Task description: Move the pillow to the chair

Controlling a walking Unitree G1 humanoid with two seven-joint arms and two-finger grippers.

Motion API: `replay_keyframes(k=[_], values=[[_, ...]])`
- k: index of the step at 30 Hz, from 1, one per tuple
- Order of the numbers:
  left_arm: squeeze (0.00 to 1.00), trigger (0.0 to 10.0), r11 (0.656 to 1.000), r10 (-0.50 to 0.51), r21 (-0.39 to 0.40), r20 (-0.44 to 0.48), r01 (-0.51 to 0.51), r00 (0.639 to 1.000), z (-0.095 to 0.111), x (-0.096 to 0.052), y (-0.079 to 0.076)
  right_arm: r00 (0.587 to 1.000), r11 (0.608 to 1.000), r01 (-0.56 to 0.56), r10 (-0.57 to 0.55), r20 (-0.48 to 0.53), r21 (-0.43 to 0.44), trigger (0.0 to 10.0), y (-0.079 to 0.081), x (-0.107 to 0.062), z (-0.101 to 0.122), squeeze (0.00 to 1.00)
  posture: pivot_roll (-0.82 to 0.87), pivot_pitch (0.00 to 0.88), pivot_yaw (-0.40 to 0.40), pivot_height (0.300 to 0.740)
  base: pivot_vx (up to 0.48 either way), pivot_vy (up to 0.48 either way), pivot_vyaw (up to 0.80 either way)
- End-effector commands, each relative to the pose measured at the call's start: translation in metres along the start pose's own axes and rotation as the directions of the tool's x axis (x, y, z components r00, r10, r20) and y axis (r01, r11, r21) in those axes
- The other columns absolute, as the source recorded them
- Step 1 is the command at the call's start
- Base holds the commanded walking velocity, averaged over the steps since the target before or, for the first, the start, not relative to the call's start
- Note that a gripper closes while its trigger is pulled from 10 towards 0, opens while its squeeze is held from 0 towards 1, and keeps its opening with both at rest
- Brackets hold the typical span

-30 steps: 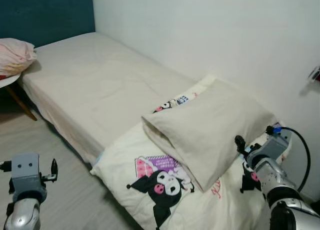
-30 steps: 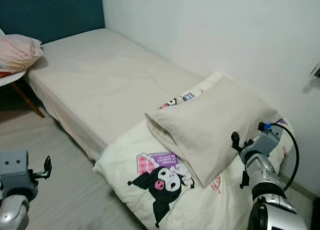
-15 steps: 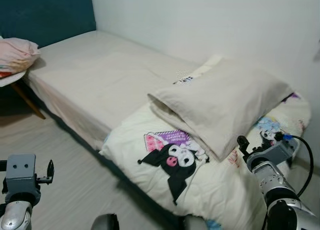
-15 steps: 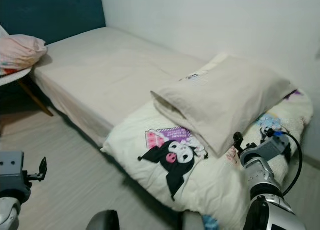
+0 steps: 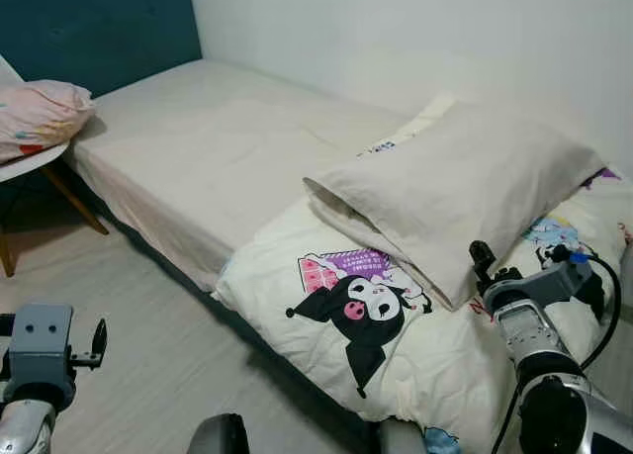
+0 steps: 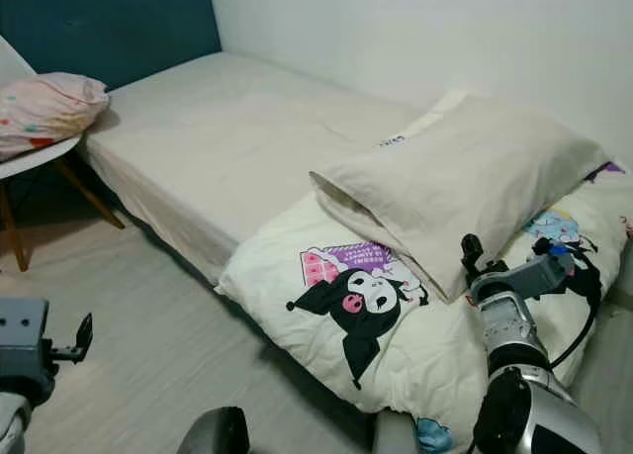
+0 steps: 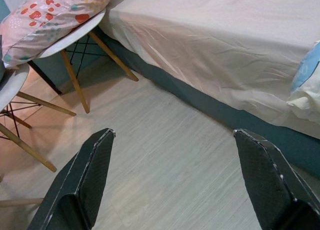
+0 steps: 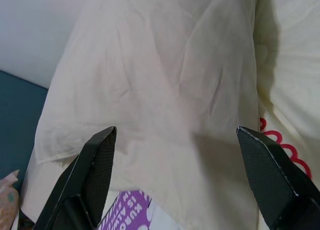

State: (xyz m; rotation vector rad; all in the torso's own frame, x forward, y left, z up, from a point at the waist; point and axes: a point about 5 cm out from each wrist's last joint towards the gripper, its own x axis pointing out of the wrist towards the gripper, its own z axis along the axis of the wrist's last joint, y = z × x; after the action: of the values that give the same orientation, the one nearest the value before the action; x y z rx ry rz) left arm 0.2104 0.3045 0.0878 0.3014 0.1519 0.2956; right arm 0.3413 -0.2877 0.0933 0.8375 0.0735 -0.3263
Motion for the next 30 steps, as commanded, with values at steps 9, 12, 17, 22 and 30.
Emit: replay_keyframes(k=[9, 12, 17, 22, 30], values=[[0.0, 10.0, 0.996, -0.007, 0.09, -0.048, 0.011, 0.999, 0.003, -0.031, 0.032, 0.998, 1.0, -0.012, 0.011, 0.065, 0.003, 10.0, 0.013, 0.007, 0.02, 0.0, 0.1, 0.219, 0.066, 0.57, 0.0, 0.0, 0.0], [0.0, 10.0, 0.993, -0.006, 0.116, -0.062, 0.013, 0.998, 0.008, -0.039, 0.042, 0.994, 1.0, -0.007, 0.007, 0.111, 0.001, 10.0, 0.012, 0.007, 0.034, 0.0, 0.11, 0.247, 0.082, 0.57, 0.0, 0.0, 0.0], [0.0, 10.0, 0.985, -0.04, 0.166, -0.087, 0.055, 0.995, 0.015, -0.056, 0.055, 0.985, 0.999, -0.031, 0.027, 0.169, 0.024, 10.0, 0.012, 0.006, 0.053, 0.0, 0.13, 0.319, 0.117, 0.57, 0.0, 0.0, 0.0], [0.0, 10.0, 0.977, -0.049, 0.2, -0.111, 0.07, 0.993, 0.026, -0.069, 0.07, 0.978, 0.997, -0.069, 0.06, 0.201, 0.037, 10.0, 0.017, 0.008, 0.063, 0.0, 0.16, 0.352, 0.136, 0.57, 0.0, 0.0, 0.0], [0.0, 10.0, 0.968, -0.049, 0.236, -0.137, 0.08, 0.989, 0.031, -0.084, 0.081, 0.949, 0.959, -0.268, 0.245, 0.2, 0.097, 10.0, 0.051, 0.014, 0.056, 0.0, 0.2, 0.379, 0.147, 0.57, 0.0, 0.0, 0.0]])
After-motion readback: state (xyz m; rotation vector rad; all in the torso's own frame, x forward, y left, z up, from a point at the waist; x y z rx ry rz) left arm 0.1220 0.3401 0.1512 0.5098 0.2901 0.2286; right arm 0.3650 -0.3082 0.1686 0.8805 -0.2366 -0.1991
